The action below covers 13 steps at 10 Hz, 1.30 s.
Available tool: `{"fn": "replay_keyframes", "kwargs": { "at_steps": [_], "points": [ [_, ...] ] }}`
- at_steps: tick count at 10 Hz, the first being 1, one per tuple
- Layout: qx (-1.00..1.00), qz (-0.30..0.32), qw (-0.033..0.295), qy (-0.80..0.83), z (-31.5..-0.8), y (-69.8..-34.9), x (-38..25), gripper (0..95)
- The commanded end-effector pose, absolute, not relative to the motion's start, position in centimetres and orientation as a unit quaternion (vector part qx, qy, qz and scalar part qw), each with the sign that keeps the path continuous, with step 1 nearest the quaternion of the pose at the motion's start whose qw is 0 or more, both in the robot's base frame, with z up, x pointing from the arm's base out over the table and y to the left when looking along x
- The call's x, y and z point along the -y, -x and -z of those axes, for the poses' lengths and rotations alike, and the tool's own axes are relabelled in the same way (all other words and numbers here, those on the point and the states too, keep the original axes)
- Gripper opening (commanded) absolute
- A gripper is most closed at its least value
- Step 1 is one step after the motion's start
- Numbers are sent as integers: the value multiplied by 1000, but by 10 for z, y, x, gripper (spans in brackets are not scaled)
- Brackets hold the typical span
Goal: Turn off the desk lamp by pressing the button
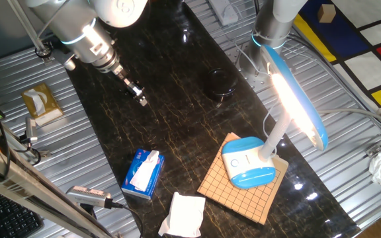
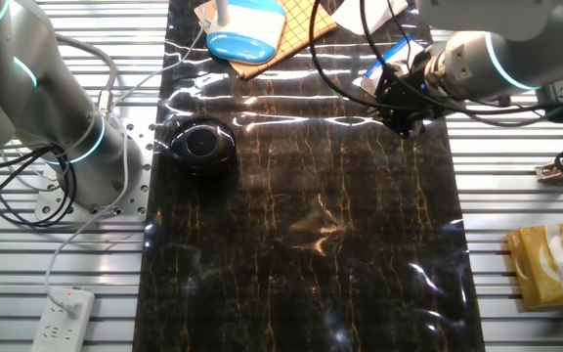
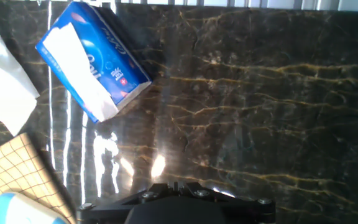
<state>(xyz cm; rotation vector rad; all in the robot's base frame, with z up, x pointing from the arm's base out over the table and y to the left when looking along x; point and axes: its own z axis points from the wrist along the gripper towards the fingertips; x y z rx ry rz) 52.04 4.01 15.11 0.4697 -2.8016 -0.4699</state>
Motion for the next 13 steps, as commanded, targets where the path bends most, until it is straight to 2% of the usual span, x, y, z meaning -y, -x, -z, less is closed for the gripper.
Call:
{"fn": "replay_keyframes", "kwargs": {
  "at_steps": [1,11,13],
  "points": [
    [966,154,141,-151,-151,-520,-40,0],
    [954,156,147,-209,-151,-520,-40,0],
    [951,176,162,-197,-162,-521,-51,0]
  ]
}}
